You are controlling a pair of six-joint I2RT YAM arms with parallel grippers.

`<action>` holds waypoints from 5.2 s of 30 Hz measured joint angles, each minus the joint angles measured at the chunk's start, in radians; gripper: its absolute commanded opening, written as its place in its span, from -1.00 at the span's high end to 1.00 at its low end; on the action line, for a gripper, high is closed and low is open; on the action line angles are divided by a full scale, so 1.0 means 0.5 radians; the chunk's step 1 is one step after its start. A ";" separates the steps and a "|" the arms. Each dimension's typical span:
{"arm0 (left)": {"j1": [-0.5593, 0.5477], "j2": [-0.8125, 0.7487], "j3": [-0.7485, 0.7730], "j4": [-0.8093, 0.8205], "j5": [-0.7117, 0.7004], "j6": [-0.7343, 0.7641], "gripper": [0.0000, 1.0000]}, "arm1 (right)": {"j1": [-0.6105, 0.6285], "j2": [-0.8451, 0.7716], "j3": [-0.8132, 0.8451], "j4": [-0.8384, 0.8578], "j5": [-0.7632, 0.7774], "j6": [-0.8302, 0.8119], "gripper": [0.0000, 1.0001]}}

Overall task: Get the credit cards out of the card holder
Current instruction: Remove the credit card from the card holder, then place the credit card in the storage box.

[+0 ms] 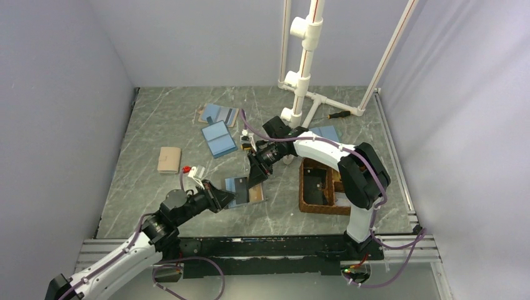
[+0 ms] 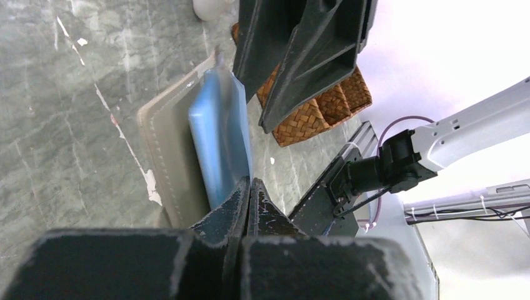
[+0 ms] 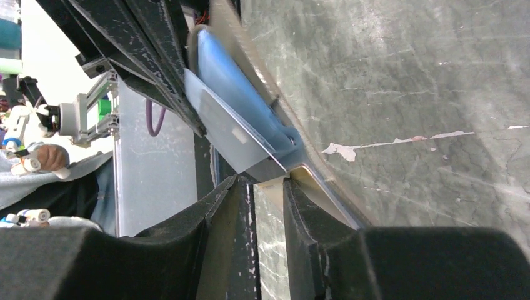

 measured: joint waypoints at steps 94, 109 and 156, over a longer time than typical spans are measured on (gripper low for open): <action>0.005 -0.645 0.109 -1.210 -0.449 -0.026 1.00 | 0.085 0.138 0.153 -0.475 -0.043 -0.572 1.00; 0.005 -0.570 0.106 -1.216 -0.473 -0.053 1.00 | 0.268 0.062 0.241 -0.926 0.229 -1.141 1.00; 0.005 -0.237 0.065 -0.727 -0.370 -0.040 1.00 | -1.324 -1.263 -0.553 -1.165 0.576 -1.702 1.00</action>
